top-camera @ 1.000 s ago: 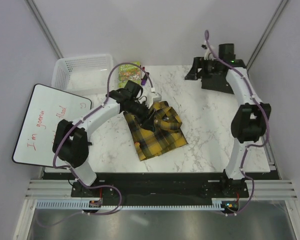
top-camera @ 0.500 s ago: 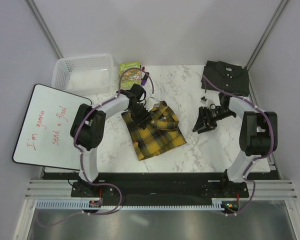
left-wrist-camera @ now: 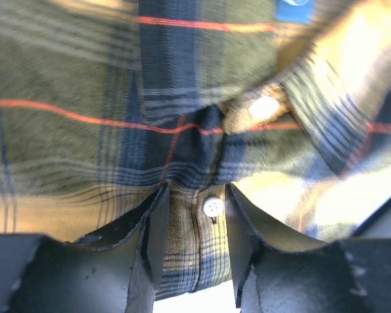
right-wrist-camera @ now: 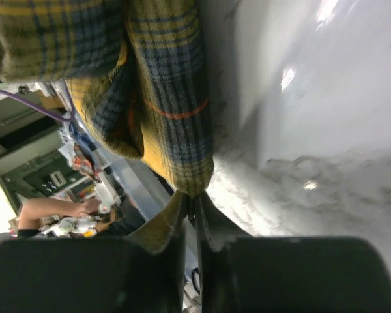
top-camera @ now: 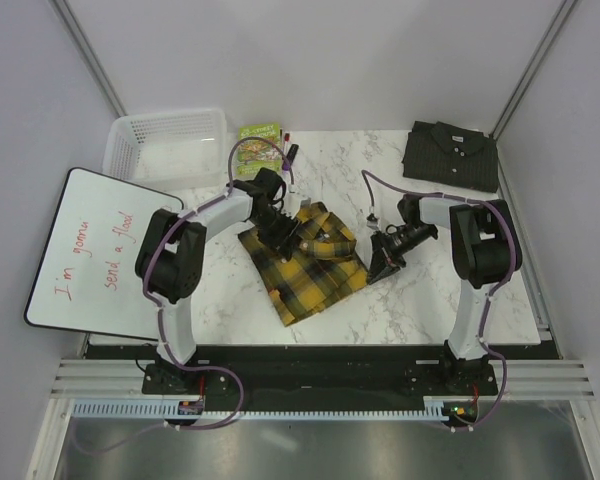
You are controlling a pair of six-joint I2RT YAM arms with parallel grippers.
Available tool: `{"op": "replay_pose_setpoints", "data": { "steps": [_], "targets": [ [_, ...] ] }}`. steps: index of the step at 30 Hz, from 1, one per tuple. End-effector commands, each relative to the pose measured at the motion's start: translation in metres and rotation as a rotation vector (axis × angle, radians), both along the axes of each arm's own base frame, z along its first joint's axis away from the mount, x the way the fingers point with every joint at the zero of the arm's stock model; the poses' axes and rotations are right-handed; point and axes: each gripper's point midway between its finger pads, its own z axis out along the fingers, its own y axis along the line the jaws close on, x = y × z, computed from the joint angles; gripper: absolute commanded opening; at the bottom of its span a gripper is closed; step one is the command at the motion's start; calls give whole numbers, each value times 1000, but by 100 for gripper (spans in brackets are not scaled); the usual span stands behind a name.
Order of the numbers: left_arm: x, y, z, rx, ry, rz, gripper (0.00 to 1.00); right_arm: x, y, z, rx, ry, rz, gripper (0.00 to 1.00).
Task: Fold and stack the long sleeve shirts
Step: Fold the shirt
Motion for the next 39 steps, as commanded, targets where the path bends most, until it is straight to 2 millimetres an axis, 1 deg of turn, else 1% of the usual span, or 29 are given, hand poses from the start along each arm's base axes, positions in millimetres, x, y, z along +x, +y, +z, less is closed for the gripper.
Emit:
{"op": "replay_pose_setpoints", "data": {
  "steps": [1,2,3,4,5,6,8,9,11,12,13,14,15,16,17,18,19,20,21,22,24,27,28,30,32,35,36,38,39],
  "targets": [
    [-38,-16,36,-168,132,52,48,47,4,-2,-15,-126,-7,0],
    [-47,-17,39,-189,148,48,48,54,1,-11,-49,-129,-5,0],
    [-53,-22,46,-237,166,36,49,76,2,-6,-55,-192,-6,0],
    [-58,-24,59,-267,152,29,49,89,1,-7,-71,-220,-8,0],
    [-67,-23,58,-280,175,29,49,99,-1,-17,-99,-220,-7,0],
    [-75,-26,63,-314,200,20,49,127,1,-6,-101,-294,-14,0],
    [-92,-25,64,-316,216,5,49,154,2,-9,-124,-342,-12,0],
    [-99,-26,65,-327,232,-3,50,182,1,6,-151,-427,-19,0],
    [-104,-24,69,-334,221,-14,50,199,-1,10,-169,-460,-21,6],
    [-98,-21,69,-311,174,-17,51,205,1,22,-157,-471,-26,11],
    [-89,-22,73,-312,120,-22,55,205,2,25,-149,-463,-33,19],
    [-75,-25,84,-318,47,-24,57,203,3,30,-143,-456,-42,33],
    [-63,-24,91,-302,-16,2,60,197,2,28,-142,-434,-47,50],
    [-50,-29,98,-315,-78,3,64,194,2,29,-137,-428,-51,52],
    [-40,-37,111,-325,-131,-6,65,192,2,35,-133,-426,-73,52],
    [-31,-39,111,-302,-176,-9,66,187,0,29,-132,-411,-85,52],
    [-19,-46,124,-313,-231,-28,67,188,-4,29,-124,-403,-110,51],
    [-15,-52,128,-309,-259,-43,67,189,-8,32,-122,-402,-136,51],
    [-8,-55,124,-300,-261,-46,67,189,-10,29,-119,-389,-166,49],
    [1,-62,135,-320,-288,-52,68,191,-14,31,-116,-397,-180,47],
    [10,-66,134,-318,-297,-55,68,192,-15,35,-110,-428,-178,40],
    [23,-63,123,-298,-302,-15,66,190,-6,59,-39,-461,-188,33],
    [25,-55,119,-308,-284,13,66,190,-4,71,-19,-480,-192,32],
    [26,-52,125,-380,-253,56,66,188,3,81,23,-487,-191,30],
    [28,-35,125,-399,-231,101,66,186,10,88,42,-502,-182,32],
    [33,-10,120,-363,-236,192,65,183,21,85,44,-483,-175,33],
    [35,5,113,-350,-220,233,64,182,27,80,46,-472,-167,33],
    [37,19,108,-347,-195,295,63,184,32,78,43,-473,-164,33],
    [41,35,100,-329,-177,341,61,185,35,71,31,-467,-158,33]
  ]
}}
